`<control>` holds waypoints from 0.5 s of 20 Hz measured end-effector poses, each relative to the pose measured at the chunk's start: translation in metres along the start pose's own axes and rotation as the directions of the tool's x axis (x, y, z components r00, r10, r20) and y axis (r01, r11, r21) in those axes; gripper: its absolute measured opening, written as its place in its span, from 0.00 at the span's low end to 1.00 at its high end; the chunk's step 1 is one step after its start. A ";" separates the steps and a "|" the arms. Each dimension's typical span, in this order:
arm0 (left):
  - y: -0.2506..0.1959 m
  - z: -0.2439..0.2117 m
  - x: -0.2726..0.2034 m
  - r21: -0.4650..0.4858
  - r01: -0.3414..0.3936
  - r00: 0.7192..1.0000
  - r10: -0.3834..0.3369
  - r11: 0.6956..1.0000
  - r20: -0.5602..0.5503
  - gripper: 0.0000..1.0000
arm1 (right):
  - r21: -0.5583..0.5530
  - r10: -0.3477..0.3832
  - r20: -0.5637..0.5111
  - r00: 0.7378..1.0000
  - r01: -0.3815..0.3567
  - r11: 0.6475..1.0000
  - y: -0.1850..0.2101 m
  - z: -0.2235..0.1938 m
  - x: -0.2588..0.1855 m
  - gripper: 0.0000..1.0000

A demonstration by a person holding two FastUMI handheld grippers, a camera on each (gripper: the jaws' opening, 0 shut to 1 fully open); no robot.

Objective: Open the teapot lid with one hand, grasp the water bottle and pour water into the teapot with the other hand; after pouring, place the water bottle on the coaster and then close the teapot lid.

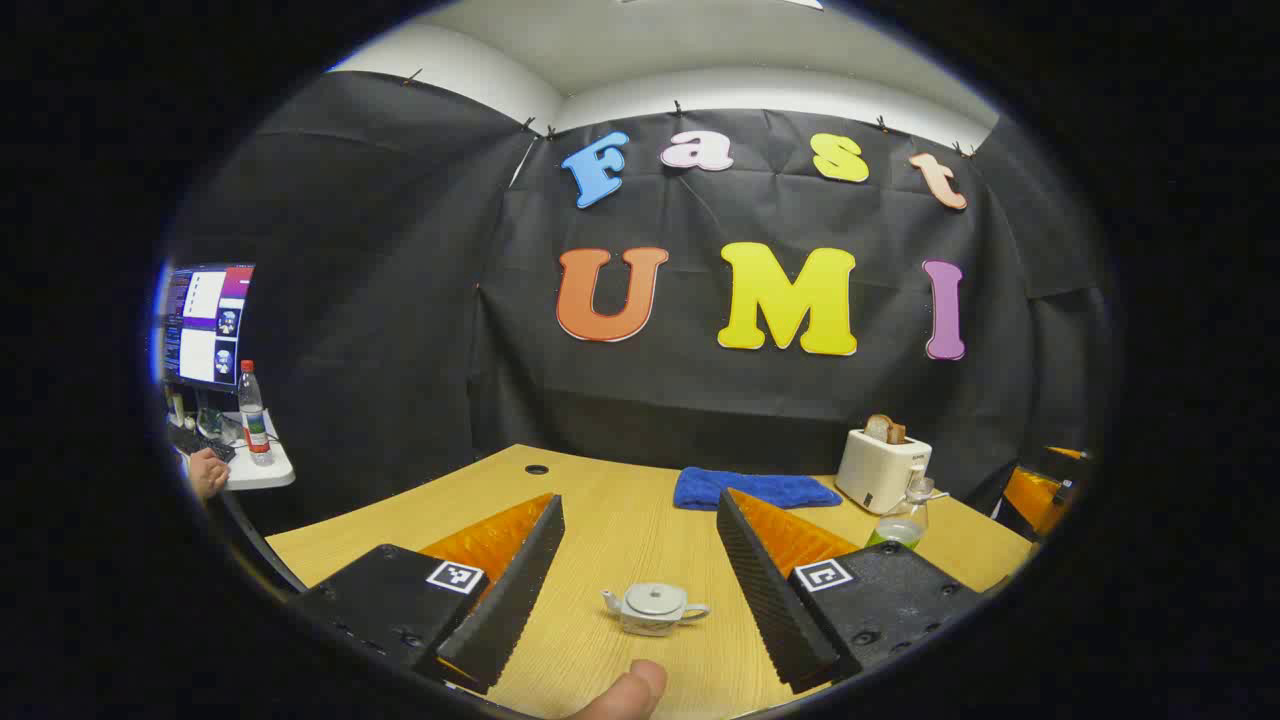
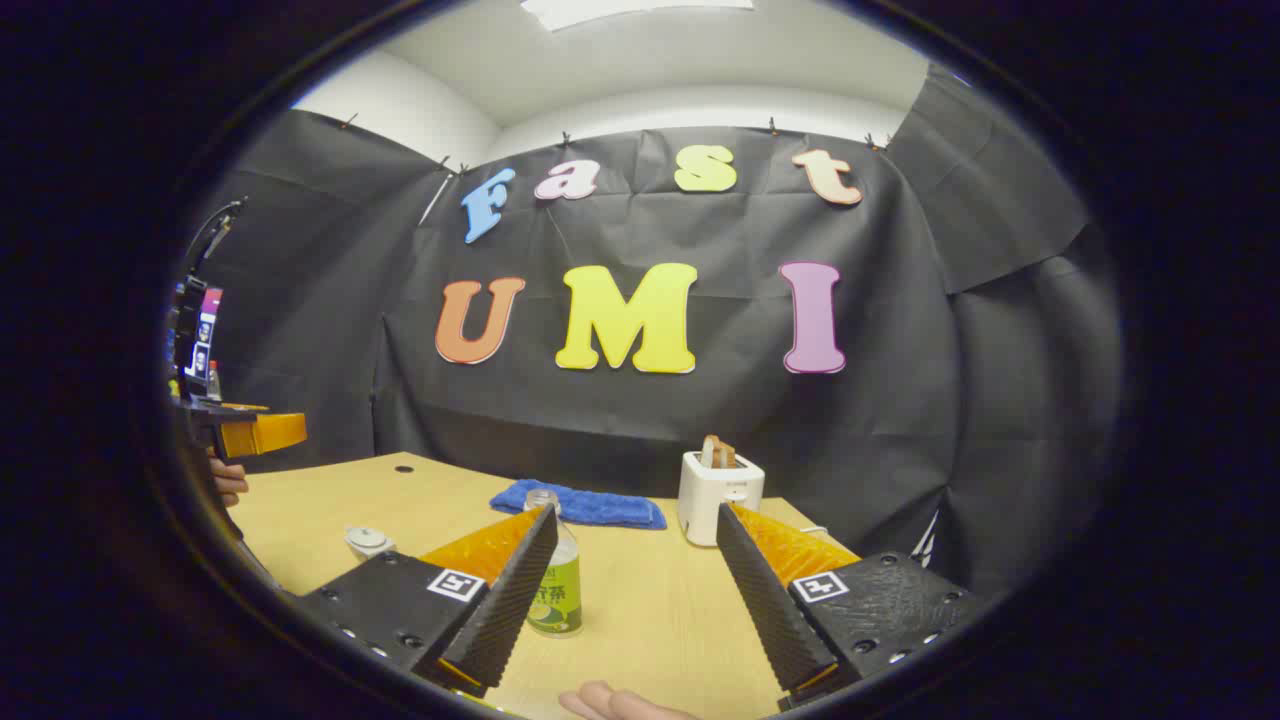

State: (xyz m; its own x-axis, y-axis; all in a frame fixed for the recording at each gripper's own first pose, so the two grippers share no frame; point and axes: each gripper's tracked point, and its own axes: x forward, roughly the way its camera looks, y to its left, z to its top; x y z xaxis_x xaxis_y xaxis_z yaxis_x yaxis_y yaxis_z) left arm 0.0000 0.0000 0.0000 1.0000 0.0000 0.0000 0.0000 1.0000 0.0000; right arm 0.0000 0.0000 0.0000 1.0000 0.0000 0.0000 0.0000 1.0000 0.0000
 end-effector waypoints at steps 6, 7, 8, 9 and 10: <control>-0.005 -0.016 0.010 -0.001 0.019 0.999 -0.019 1.000 -0.029 0.97 | -0.013 0.012 -0.019 1.000 -0.013 1.000 0.006 -0.014 0.009 0.95; -0.007 -0.018 0.012 0.006 0.025 0.999 -0.025 1.000 -0.031 0.97 | -0.018 0.012 -0.023 1.000 -0.013 1.000 0.005 -0.018 0.011 0.95; -0.011 -0.020 0.014 0.013 0.033 0.999 -0.033 0.999 -0.031 0.97 | -0.022 0.010 -0.027 1.000 -0.010 1.000 0.004 -0.020 0.012 0.95; -0.016 -0.022 0.018 0.020 0.045 0.999 -0.044 0.999 -0.027 0.97 | -0.024 0.008 -0.032 0.999 -0.009 1.000 0.004 -0.022 0.015 0.95; -0.020 -0.024 0.020 0.029 0.056 0.998 -0.056 0.998 -0.026 0.97 | -0.024 0.015 -0.033 0.999 -0.015 1.000 0.004 -0.023 0.015 0.95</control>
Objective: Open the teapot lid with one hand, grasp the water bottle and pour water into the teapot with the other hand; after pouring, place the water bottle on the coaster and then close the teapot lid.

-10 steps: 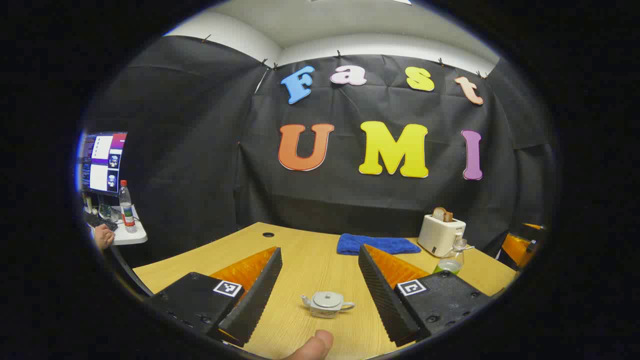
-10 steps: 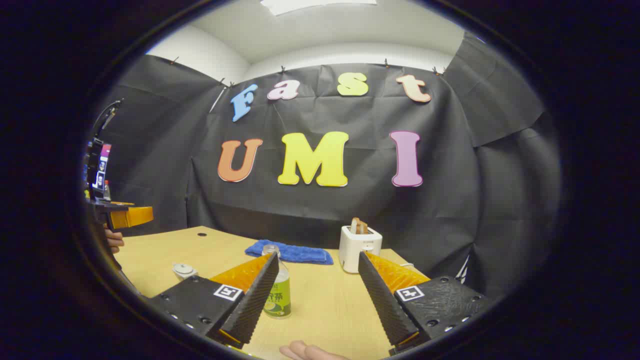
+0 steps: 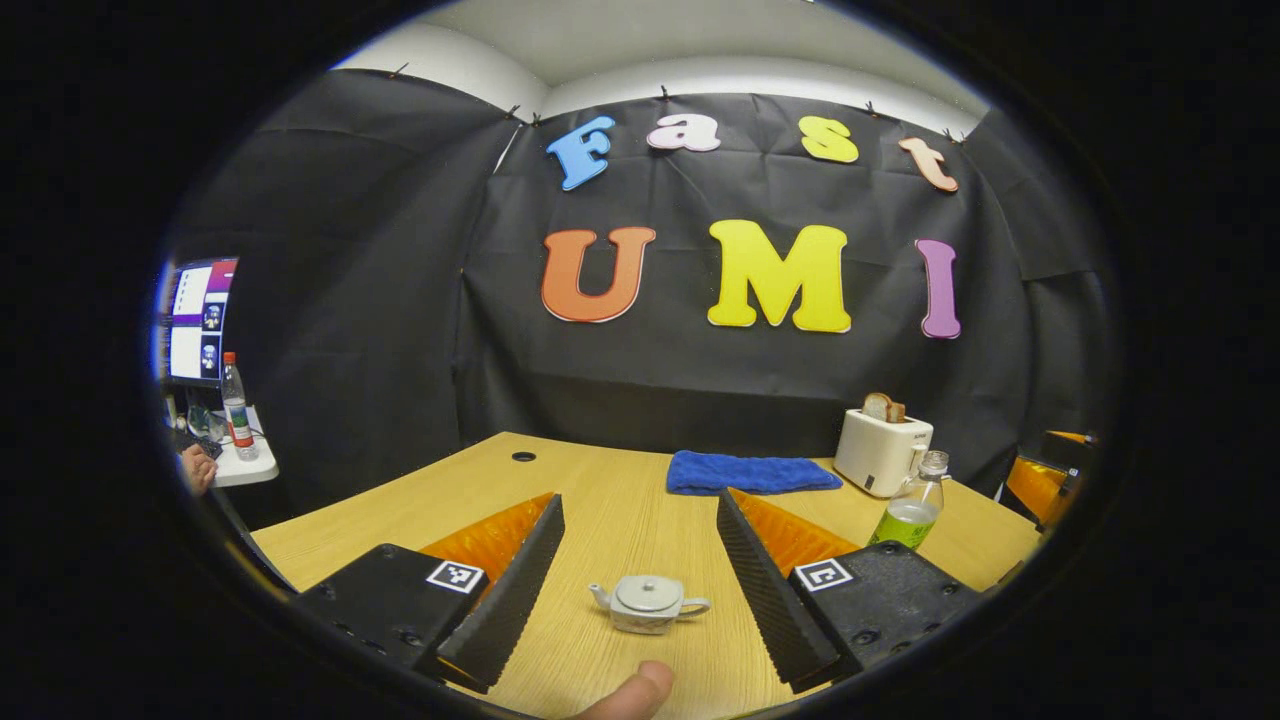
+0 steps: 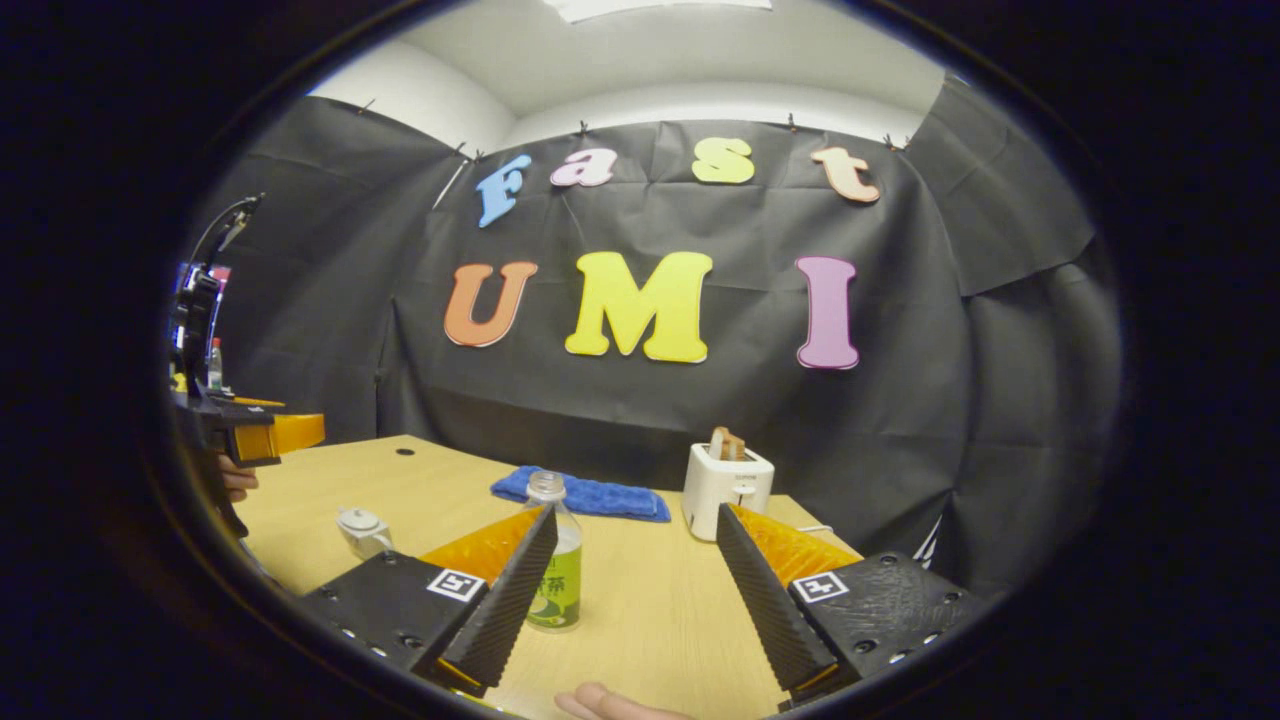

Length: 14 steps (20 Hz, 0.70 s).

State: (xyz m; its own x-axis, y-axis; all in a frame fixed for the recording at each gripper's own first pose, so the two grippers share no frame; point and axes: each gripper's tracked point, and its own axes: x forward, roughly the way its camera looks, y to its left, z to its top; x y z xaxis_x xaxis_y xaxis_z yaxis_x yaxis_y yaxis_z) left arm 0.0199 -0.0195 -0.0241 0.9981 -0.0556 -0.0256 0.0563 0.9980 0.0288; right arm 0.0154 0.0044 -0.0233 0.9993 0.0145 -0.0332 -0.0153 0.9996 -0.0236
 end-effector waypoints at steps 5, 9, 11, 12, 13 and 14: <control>-0.013 -0.022 0.019 0.081 0.042 0.999 -0.043 0.996 0.013 0.97 | 0.002 0.007 0.000 1.000 -0.007 1.000 -0.002 -0.007 0.008 0.95; -0.011 -0.056 0.043 0.128 0.032 0.999 -0.029 0.991 -0.028 0.96 | 0.012 0.006 -0.031 1.000 -0.006 1.000 -0.005 -0.021 0.018 0.95; -0.006 -0.078 0.053 0.107 0.025 0.997 -0.017 0.994 -0.078 0.97 | 0.005 0.003 -0.040 0.999 -0.002 1.000 -0.007 -0.025 0.022 0.95; -0.004 -0.087 0.056 0.085 0.024 0.995 -0.016 0.996 -0.102 0.98 | 0.001 0.000 -0.041 0.999 0.000 1.000 -0.008 -0.027 0.024 0.95; -0.003 -0.095 0.060 0.066 0.025 0.993 -0.017 0.998 -0.119 0.98 | 0.001 -0.002 -0.043 0.999 0.002 1.000 -0.009 -0.028 0.025 0.95; -0.002 -0.098 0.062 0.055 0.029 0.992 -0.022 0.998 -0.124 0.98 | 0.003 -0.002 -0.048 0.999 0.002 1.000 -0.008 -0.030 0.027 0.95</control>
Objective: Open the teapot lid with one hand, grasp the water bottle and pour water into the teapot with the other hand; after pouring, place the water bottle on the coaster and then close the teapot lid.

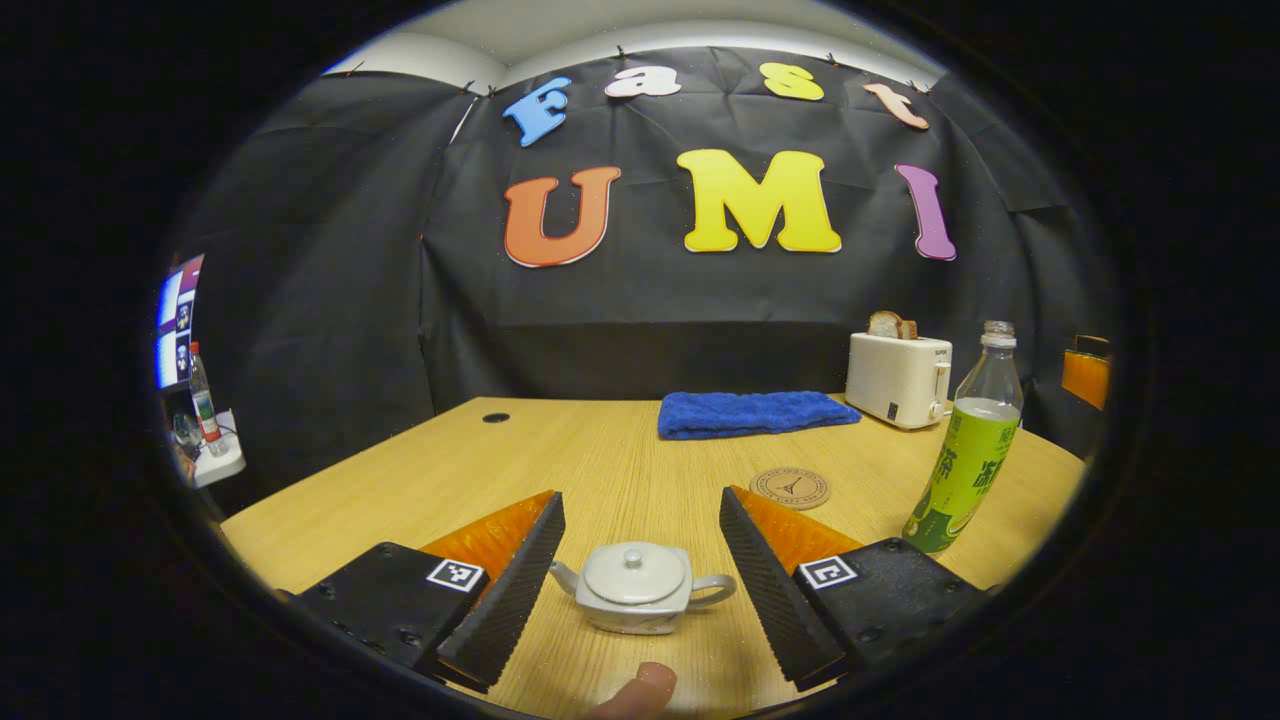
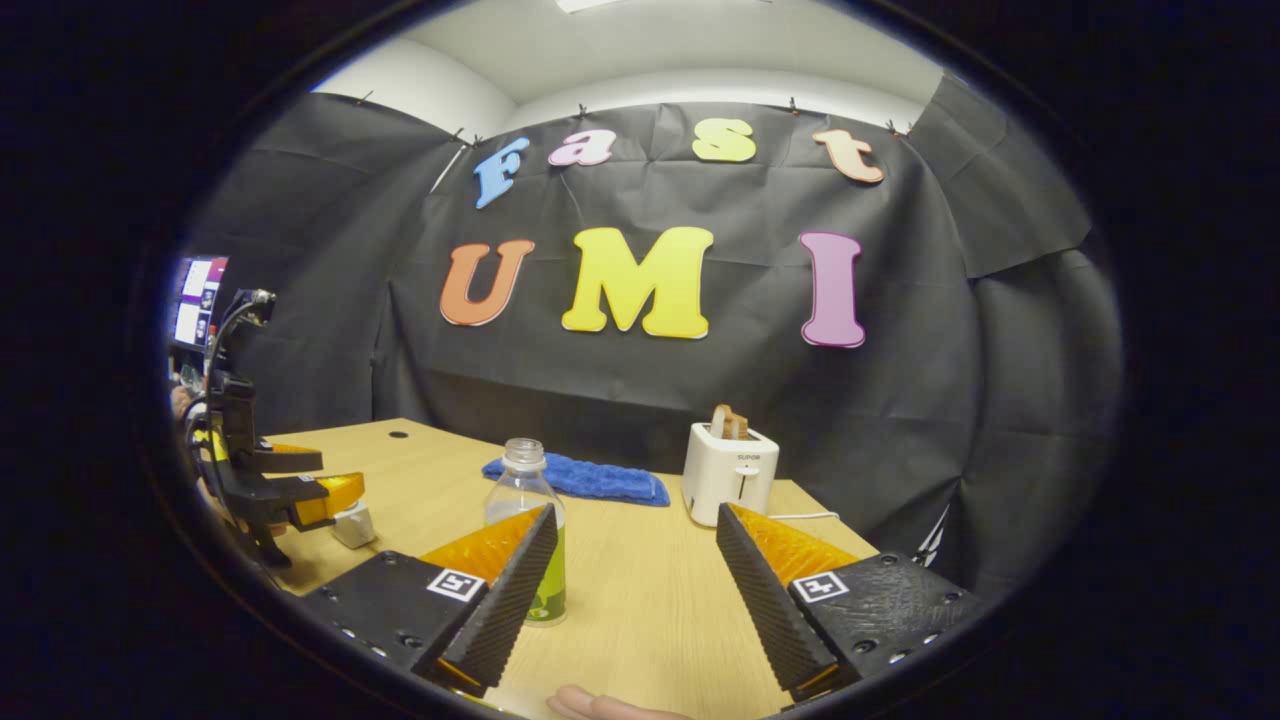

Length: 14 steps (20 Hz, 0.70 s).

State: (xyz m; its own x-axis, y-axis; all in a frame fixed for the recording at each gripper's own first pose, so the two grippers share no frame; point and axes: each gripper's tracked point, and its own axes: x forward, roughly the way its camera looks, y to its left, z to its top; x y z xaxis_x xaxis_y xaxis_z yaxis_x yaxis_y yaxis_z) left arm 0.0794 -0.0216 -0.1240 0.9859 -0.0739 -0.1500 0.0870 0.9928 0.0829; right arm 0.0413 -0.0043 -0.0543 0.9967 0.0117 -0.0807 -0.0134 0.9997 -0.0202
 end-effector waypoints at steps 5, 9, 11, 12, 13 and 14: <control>-0.007 -0.006 0.010 -0.008 0.069 0.997 -0.069 0.998 0.016 0.74 | 0.009 -0.017 -0.037 0.999 0.017 1.000 -0.001 -0.014 0.008 0.95; -0.011 -0.010 0.014 -0.034 0.096 0.995 -0.096 0.995 0.011 0.45 | 0.028 -0.024 -0.058 0.998 0.025 0.999 -0.003 -0.021 0.014 0.95; -0.009 -0.011 0.014 -0.020 0.087 0.996 -0.087 0.996 0.010 0.33 | 0.030 -0.014 -0.050 0.999 0.016 0.999 0.001 -0.021 0.015 0.95; -0.006 -0.012 0.015 -0.012 0.075 0.997 -0.075 0.997 0.005 0.29 | 0.031 -0.005 -0.048 0.999 0.007 0.999 0.003 -0.021 0.017 0.96; -0.004 -0.011 0.016 -0.006 0.070 0.997 -0.070 0.997 0.009 0.20 | 0.034 0.005 -0.048 0.999 -0.003 0.999 0.006 -0.024 0.018 0.96; -0.002 -0.010 0.016 -0.006 0.066 0.998 -0.066 0.998 0.008 0.18 | 0.036 0.015 -0.047 0.999 -0.014 0.999 0.009 -0.025 0.018 0.96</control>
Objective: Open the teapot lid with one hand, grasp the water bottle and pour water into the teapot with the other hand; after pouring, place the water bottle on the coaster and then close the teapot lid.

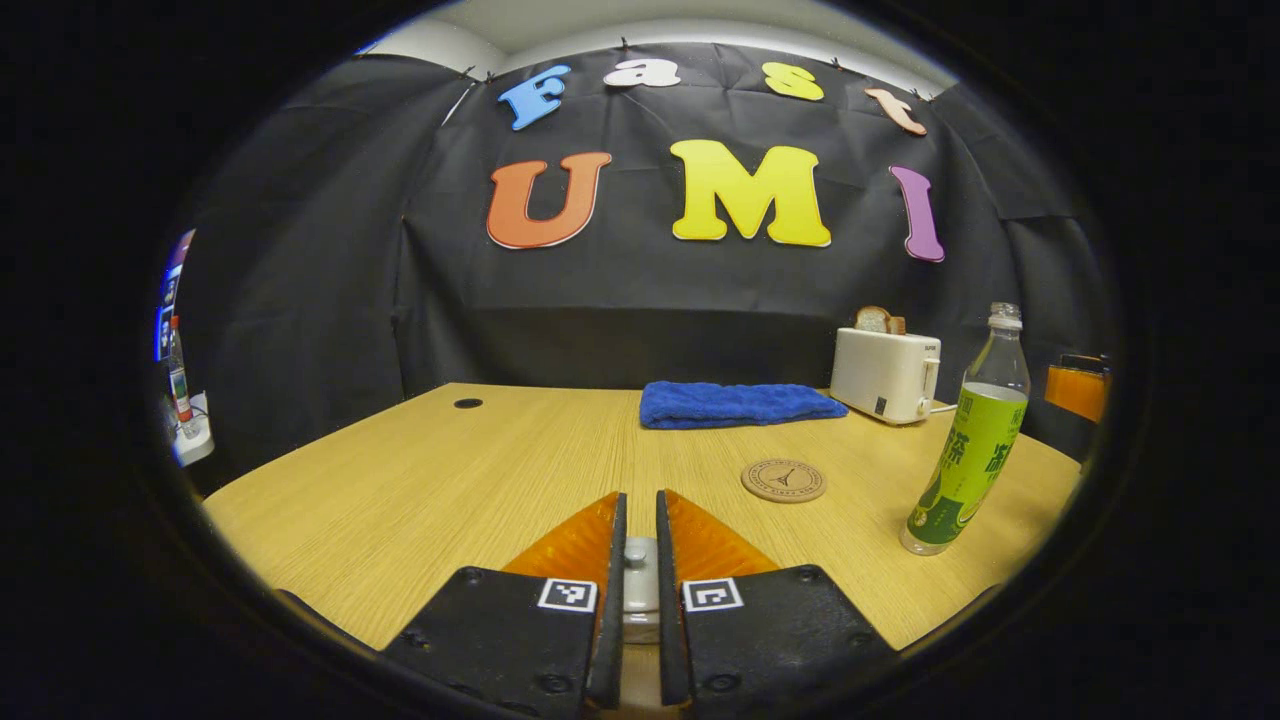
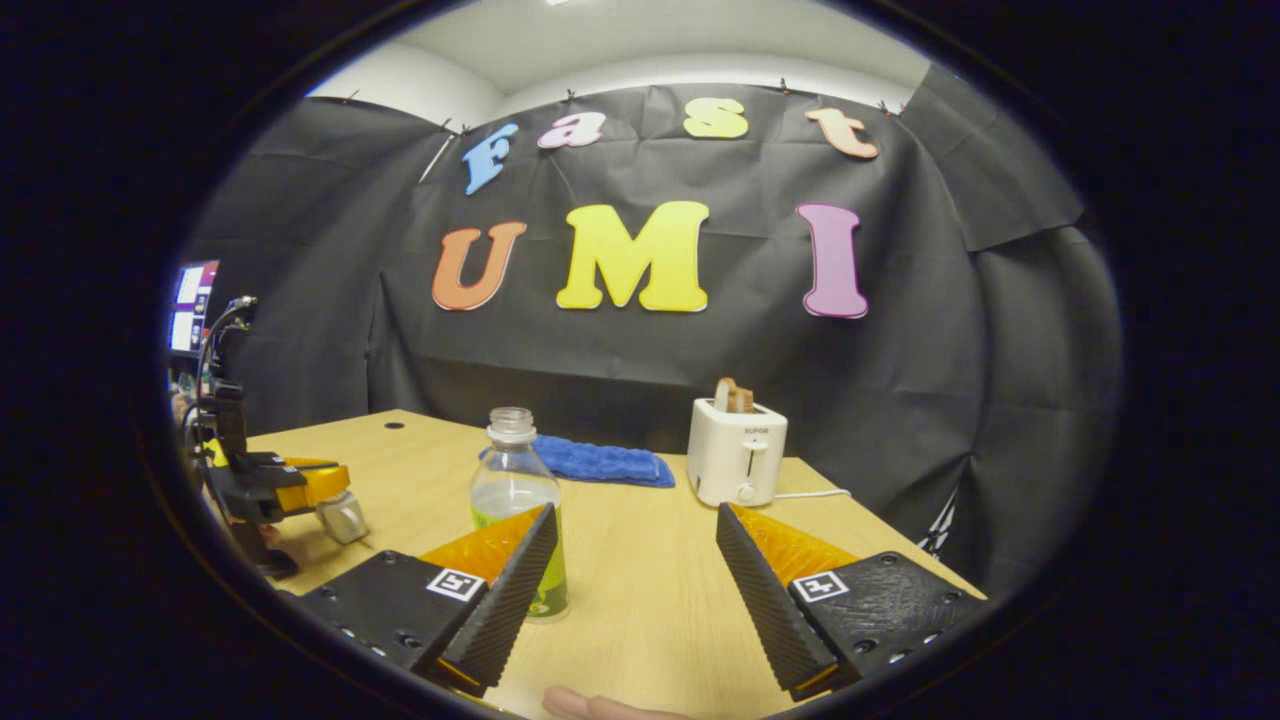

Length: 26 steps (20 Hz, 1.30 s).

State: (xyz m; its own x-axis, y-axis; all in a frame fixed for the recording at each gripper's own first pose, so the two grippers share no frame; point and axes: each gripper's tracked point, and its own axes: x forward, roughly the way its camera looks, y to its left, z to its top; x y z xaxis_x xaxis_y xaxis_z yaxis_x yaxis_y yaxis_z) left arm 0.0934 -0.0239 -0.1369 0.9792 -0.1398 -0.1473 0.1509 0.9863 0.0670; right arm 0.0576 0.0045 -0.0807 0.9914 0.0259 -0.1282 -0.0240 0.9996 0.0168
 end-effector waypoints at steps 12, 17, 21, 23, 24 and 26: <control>-0.003 0.032 -0.015 -0.052 0.012 0.999 -0.009 0.999 0.050 0.05 | 0.034 0.136 -0.027 0.990 -0.135 0.990 0.051 -0.028 0.008 0.97; -0.001 0.058 -0.035 -0.084 0.024 0.996 -0.017 0.996 0.082 0.05 | 0.060 0.148 -0.015 0.989 -0.147 0.987 0.069 -0.035 0.013 0.97; 0.006 0.079 -0.053 -0.114 0.023 0.995 -0.012 0.993 0.096 0.05 | 0.058 0.088 -0.033 0.996 -0.086 0.995 0.072 -0.043 0.032 0.97; 0.007 0.085 -0.062 -0.126 0.032 0.995 -0.020 0.992 0.093 0.05 | 0.074 0.092 -0.060 0.994 -0.088 0.993 0.078 -0.052 0.040 0.96; 0.008 0.088 -0.066 -0.133 0.037 0.995 -0.024 0.990 0.095 0.05 | 0.072 0.093 -0.075 0.993 -0.088 0.994 0.079 -0.056 0.045 0.98; 0.011 0.093 -0.074 -0.128 0.046 0.995 -0.034 0.991 0.094 0.05 | 0.084 0.089 -0.097 0.991 -0.081 0.993 0.079 -0.064 0.053 0.98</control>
State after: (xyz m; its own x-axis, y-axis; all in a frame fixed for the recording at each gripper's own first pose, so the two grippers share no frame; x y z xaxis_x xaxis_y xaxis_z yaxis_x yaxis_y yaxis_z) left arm 0.0356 -0.0107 -0.0335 0.9819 -0.1810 -0.0565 0.1772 0.9819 -0.0667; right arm 0.1000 0.0861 -0.1498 0.9681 0.1159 -0.2222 -0.0931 0.9895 0.1103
